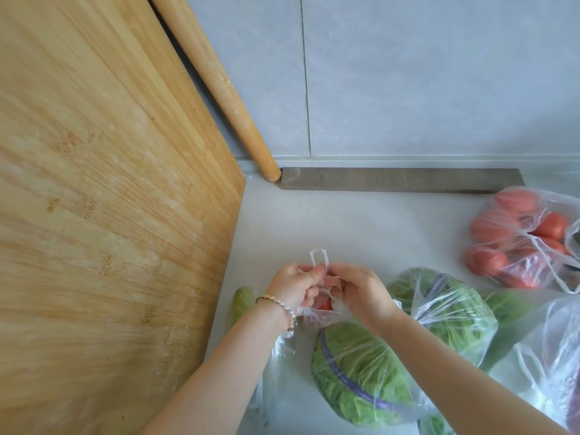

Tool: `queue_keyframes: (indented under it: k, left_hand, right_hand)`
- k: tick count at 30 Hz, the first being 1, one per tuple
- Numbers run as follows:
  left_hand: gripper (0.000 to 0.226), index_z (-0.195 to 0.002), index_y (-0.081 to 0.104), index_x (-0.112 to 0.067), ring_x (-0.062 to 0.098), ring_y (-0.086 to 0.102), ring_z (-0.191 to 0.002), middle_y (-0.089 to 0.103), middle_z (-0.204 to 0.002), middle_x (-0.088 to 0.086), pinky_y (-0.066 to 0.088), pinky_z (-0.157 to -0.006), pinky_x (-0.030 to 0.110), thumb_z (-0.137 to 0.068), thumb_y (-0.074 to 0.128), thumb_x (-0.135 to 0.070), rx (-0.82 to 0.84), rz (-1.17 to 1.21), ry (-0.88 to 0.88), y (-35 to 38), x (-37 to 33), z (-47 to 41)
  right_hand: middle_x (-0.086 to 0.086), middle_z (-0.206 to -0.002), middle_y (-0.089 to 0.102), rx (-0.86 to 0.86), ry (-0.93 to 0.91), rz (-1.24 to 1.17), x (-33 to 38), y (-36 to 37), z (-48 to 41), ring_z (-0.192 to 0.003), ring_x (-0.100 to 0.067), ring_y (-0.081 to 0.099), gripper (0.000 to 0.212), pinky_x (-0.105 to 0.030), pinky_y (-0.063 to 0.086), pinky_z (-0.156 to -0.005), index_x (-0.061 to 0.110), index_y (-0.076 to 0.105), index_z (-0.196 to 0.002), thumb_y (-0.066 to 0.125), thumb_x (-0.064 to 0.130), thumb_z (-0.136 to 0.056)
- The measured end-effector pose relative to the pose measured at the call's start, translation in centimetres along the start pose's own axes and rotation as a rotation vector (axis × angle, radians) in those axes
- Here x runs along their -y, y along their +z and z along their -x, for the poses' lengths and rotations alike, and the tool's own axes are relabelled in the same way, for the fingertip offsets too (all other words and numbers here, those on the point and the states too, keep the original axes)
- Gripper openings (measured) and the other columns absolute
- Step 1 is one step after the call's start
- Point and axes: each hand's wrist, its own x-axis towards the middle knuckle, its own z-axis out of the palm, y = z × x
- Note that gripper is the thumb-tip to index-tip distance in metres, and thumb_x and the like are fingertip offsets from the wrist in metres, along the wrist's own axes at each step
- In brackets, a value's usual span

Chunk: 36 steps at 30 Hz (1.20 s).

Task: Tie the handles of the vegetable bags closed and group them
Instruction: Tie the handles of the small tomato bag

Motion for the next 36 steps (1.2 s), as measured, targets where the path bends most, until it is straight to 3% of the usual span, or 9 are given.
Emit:
queue_keyframes:
  k: [6,13,18,21,24,29,31,34,36]
  left_hand:
    - [0.029,-0.072,0.041,-0.013,0.006,0.041,-0.034,0.051,-0.046,0.000,0.032,-0.036,0.016,-0.082,0.066,-0.024,-0.049,-0.370,0.115,-0.1,0.1,0.1]
    - [0.008,-0.081,0.057,-0.017,-0.007,0.051,-0.049,0.055,-0.058,-0.014,0.036,-0.047,0.004,-0.088,0.056,-0.018,-0.077,-0.638,0.354,-1.9,0.7,0.5]
    - [0.011,-0.094,0.062,-0.014,-0.002,0.056,-0.062,0.061,-0.071,-0.013,0.041,-0.053,0.005,-0.087,0.058,-0.022,-0.024,-0.736,0.391,-2.5,0.8,0.0]
    - [0.017,-0.076,0.056,-0.014,-0.004,0.041,-0.040,0.047,-0.053,-0.011,0.030,-0.044,0.007,-0.085,0.060,-0.027,0.025,-0.718,0.423,-2.0,0.5,0.3]
    - [0.037,-0.059,0.036,-0.018,0.000,0.030,-0.041,0.032,-0.051,-0.009,0.026,-0.044,0.011,-0.082,0.065,-0.023,0.026,-0.636,0.473,-1.0,0.9,0.6]
    - [0.042,-0.063,0.028,-0.020,0.000,0.056,-0.070,0.056,-0.070,-0.004,0.044,-0.069,0.013,-0.064,0.064,-0.040,0.022,-0.368,0.440,0.3,1.6,0.6]
    - [0.038,-0.065,0.029,-0.018,0.006,0.055,-0.063,0.054,-0.069,0.004,0.044,-0.069,0.017,-0.076,0.064,-0.026,-0.003,-0.328,0.440,0.4,1.6,0.5]
    - [0.034,-0.065,0.030,-0.017,0.009,0.046,-0.051,0.048,-0.061,0.003,0.039,-0.057,0.018,-0.088,0.053,-0.006,-0.110,-0.373,0.485,0.2,1.2,0.5]
    - [0.034,-0.065,0.031,-0.017,0.008,0.045,-0.053,0.046,-0.063,0.001,0.037,-0.054,0.012,-0.088,0.053,-0.004,-0.156,-0.453,0.529,0.1,0.9,0.5]
  right_hand:
    - [-0.026,-0.077,0.063,-0.171,-0.068,0.219,0.1,0.4,-0.1,-0.066,-0.025,0.048,0.022,-0.021,0.040,-0.052,-0.001,0.065,-0.078,0.063,0.020,-0.085]
    - [-0.011,-0.067,0.058,-0.268,-0.029,-0.015,1.8,-0.6,-0.1,-0.055,-0.021,0.048,0.018,-0.029,0.039,-0.051,0.006,0.062,-0.074,0.061,0.019,-0.085]
    - [-0.005,-0.069,0.052,-0.264,0.064,-0.355,2.7,-0.4,-0.2,-0.055,-0.014,0.044,0.019,-0.020,0.036,-0.040,0.004,0.058,-0.073,0.055,0.013,-0.090]
    - [-0.001,-0.072,0.051,-0.233,0.141,-0.515,2.4,-0.5,-0.3,-0.058,-0.012,0.041,0.013,-0.017,0.036,-0.038,0.007,0.062,-0.079,0.056,0.015,-0.088]
    - [-0.001,-0.073,0.048,-0.304,0.135,-0.520,2.1,-0.3,-0.6,-0.061,-0.010,0.044,0.011,-0.017,0.040,-0.044,0.009,0.062,-0.097,0.059,0.012,-0.086]
    - [-0.002,-0.073,0.055,-0.378,0.039,0.016,1.7,-0.1,-0.4,-0.051,-0.010,0.048,0.036,-0.015,0.042,-0.041,0.010,0.058,-0.120,0.063,0.010,-0.085]
    - [0.000,-0.078,0.058,-0.353,-0.037,0.330,1.6,0.1,-0.3,-0.057,-0.010,0.051,0.037,-0.016,0.047,-0.050,0.009,0.057,-0.121,0.063,0.013,-0.085]
    - [-0.001,-0.088,0.059,-0.188,-0.129,0.879,2.2,0.8,0.0,-0.067,-0.010,0.051,0.016,-0.021,0.044,-0.063,0.010,0.069,-0.097,0.056,0.015,-0.088]
    - [-0.003,-0.084,0.054,-0.052,-0.097,1.021,2.4,0.9,0.2,-0.064,-0.012,0.046,0.028,-0.023,0.038,-0.062,0.009,0.062,-0.064,0.048,0.010,-0.089]
